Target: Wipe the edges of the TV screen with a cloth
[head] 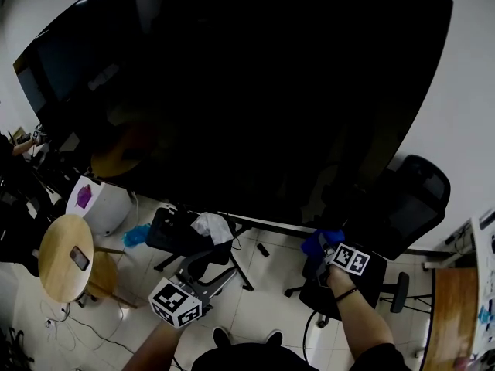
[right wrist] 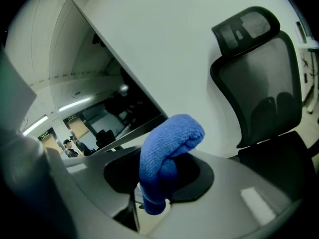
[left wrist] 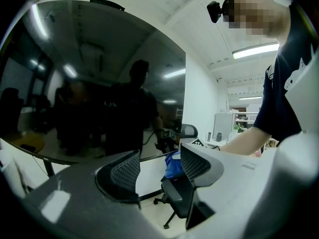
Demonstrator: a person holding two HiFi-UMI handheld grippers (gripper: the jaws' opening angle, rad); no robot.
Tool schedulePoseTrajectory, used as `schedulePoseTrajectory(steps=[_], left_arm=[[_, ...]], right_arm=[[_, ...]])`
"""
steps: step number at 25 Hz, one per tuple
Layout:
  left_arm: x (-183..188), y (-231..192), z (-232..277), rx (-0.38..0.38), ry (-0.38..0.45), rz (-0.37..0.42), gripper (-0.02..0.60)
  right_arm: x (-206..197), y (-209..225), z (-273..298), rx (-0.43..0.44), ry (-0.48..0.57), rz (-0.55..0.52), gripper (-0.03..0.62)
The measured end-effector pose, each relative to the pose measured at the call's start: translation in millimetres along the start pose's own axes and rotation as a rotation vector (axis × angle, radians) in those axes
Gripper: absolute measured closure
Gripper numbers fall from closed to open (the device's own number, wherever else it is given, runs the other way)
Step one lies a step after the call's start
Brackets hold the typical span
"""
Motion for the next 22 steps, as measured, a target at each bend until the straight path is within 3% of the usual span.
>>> schedulePoseTrajectory(steps=[5,11,22], left_arm=[[-2,-21,-13,-0.01,0.01,-0.009,0.348],[-12,-53,-40,-0.005,0.025,-0.018,0.348],[-32,-118,-102,0.011,0.002,-0.024,0.348]], right_arm=[[-2,-15,6,-0.031,0.032,-0.016,0.454],[-20,-43,20,-0.038,-0.002,-0.099,0.454],[-60,-112,57,-0.04,0.007,-0.205,0.454]])
Point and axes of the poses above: the fingertips, and each gripper's own axes: z forward along the fingers, y to its right, x out of its top, the point moved 5 cm from there along -z, backward along the fingers, and after that the axes turned 5 degrees about z, right-handed, at the moved point
